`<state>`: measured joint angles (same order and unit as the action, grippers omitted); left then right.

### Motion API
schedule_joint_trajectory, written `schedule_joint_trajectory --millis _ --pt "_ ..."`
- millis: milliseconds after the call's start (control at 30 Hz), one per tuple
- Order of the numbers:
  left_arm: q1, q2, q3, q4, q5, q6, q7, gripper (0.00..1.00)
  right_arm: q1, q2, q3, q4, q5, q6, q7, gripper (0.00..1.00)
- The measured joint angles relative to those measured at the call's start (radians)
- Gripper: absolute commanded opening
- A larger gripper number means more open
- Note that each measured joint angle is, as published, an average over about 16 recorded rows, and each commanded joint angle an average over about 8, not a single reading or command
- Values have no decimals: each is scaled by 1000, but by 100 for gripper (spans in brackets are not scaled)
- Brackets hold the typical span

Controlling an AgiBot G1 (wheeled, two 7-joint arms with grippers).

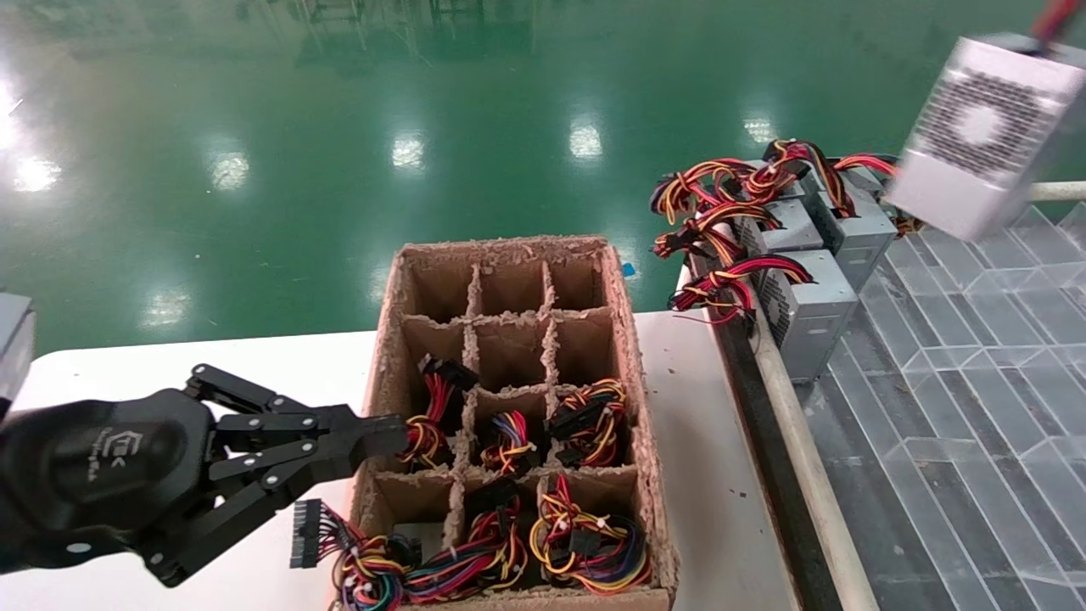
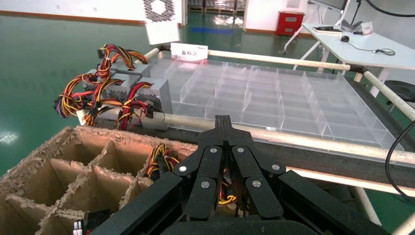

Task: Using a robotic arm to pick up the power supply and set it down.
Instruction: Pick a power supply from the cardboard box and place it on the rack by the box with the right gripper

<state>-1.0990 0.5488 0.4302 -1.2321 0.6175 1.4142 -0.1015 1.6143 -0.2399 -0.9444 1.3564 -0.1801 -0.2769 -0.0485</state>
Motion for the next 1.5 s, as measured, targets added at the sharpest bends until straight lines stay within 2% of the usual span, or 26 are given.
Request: schedule_joint_trajectory --millis 267,600,900,1500 --pt "0 0 0 0 0 0 0 0 -93 64 -30 1 28 57 -4 0" --pt "0 0 0 0 0 0 0 0 -201 23 -37 -4 74 137 -17 0" --pt "0 0 0 0 0 0 0 0 -279 -22 15 -9 109 169 -40 0" --pt "0 0 0 0 0 0 0 0 -408 -47 149 -5 139 179 -97 0"
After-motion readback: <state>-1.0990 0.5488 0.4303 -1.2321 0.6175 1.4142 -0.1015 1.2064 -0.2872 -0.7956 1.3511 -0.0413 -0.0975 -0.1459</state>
